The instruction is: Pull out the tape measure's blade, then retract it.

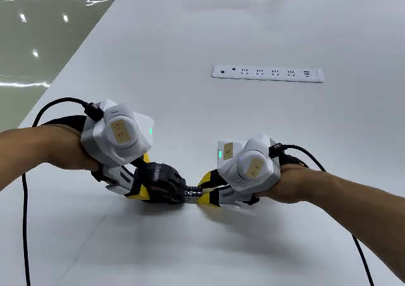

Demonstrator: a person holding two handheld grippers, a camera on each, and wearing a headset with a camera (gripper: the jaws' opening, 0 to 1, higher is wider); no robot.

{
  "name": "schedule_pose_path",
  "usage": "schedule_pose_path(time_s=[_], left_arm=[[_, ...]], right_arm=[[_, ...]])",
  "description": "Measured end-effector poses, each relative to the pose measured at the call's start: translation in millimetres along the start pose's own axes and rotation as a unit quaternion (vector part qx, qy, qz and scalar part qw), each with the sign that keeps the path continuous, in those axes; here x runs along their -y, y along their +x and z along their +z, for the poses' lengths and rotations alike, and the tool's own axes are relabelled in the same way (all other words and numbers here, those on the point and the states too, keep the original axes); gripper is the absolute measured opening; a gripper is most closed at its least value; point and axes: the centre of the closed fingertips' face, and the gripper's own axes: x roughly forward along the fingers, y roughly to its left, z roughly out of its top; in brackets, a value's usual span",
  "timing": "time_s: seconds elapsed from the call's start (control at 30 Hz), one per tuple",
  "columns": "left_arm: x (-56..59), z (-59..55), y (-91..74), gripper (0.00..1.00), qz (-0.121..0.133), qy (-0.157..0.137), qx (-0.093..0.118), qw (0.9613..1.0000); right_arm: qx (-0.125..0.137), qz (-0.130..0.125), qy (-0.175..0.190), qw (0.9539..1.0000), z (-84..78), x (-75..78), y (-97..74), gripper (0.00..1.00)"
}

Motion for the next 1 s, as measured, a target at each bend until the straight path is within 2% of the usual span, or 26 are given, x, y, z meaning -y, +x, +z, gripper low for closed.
schedule_pose_path(time_s=[1.0], left_arm=[[0.8, 0.5, -0.7, 0.26, 0.004, 0.002, -0.003, 1.0]], right_arm=[[-0.007, -0.005, 0.006, 0.9999, -21.9, -2.2, -24.3, 0.09]])
